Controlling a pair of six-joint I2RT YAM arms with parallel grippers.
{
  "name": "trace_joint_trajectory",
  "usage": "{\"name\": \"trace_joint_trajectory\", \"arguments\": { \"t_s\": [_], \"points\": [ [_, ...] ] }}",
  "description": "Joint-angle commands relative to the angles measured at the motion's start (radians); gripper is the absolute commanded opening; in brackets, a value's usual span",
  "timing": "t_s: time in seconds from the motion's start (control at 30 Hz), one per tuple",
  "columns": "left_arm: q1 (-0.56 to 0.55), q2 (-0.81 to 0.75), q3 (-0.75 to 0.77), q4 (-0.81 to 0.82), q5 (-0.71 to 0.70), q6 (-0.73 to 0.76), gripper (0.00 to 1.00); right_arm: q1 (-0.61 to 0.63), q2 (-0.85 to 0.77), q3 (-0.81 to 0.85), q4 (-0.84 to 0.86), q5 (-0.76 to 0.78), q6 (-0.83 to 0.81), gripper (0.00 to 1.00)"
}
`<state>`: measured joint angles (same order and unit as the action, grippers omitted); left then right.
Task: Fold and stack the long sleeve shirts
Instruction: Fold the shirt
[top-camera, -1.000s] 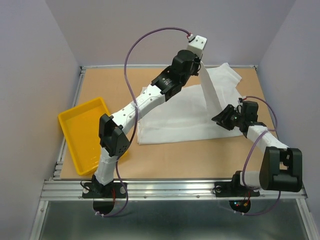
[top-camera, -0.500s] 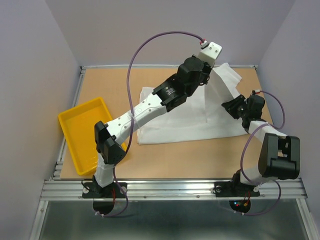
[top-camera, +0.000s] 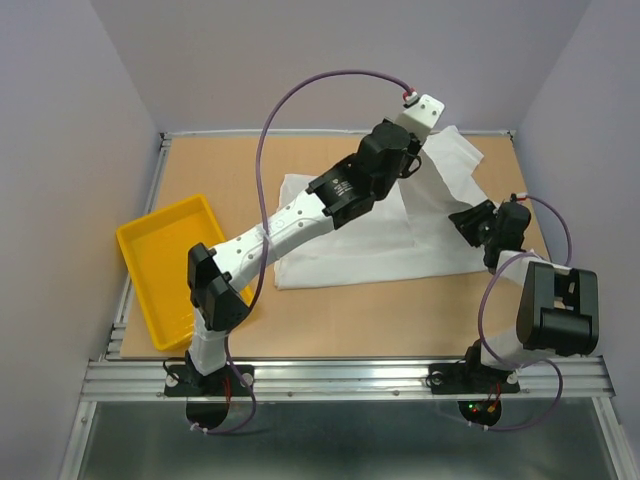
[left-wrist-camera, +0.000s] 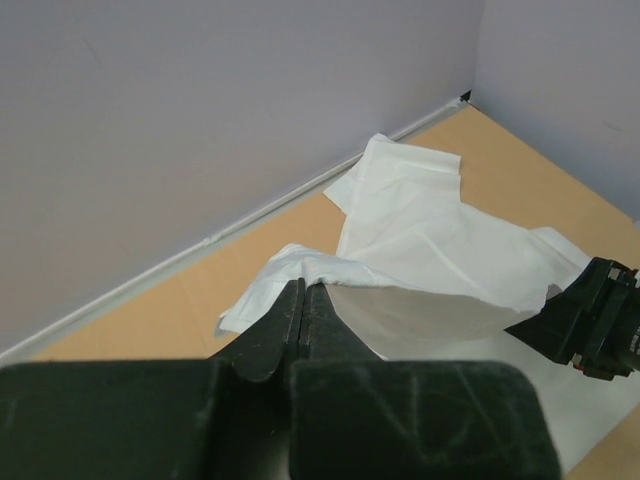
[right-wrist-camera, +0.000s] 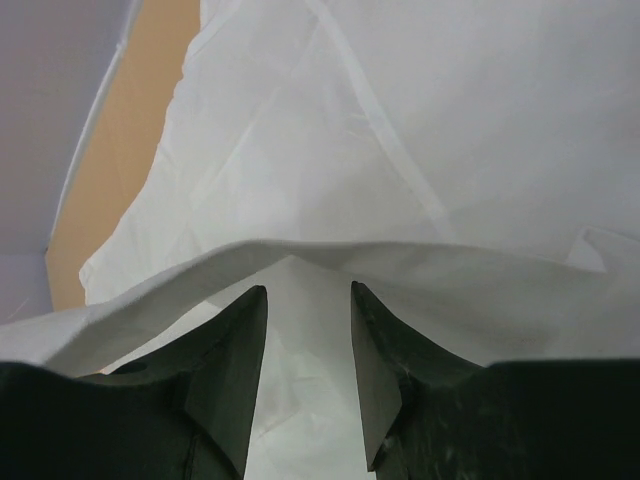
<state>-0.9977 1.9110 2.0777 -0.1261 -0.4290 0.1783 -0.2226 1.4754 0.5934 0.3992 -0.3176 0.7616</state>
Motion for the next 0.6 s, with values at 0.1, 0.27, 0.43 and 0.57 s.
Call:
{"name": "trace_joint_trajectory", "arguments": {
  "t_s": [0.1, 0.27, 0.43, 0.57],
  "points": [
    [-0.024, -0.069, -0.090, 0.028, -0.051, 0.010, 0.03, -0.006, 0.042, -0.044, 0.110, 0.038, 0.022, 0.45],
    [-0.024, -0.148, -0.249, 0.040, -0.083, 0.023, 0.04, -0.006, 0.063, -0.060, 0.142, 0.034, 0.041, 0.44],
    [-0.024, -0.268, -0.546, 0.066, -0.080, -0.028, 0.04, -0.006, 0.031, -0.093, 0.148, 0.034, 0.042, 0.45],
    [-0.024, -0.340, -0.752, 0.100, -0.100, -0.095, 0.04, -0.006, -0.004, -0.132, 0.155, 0.038, 0.054, 0.44]
  ]
}}
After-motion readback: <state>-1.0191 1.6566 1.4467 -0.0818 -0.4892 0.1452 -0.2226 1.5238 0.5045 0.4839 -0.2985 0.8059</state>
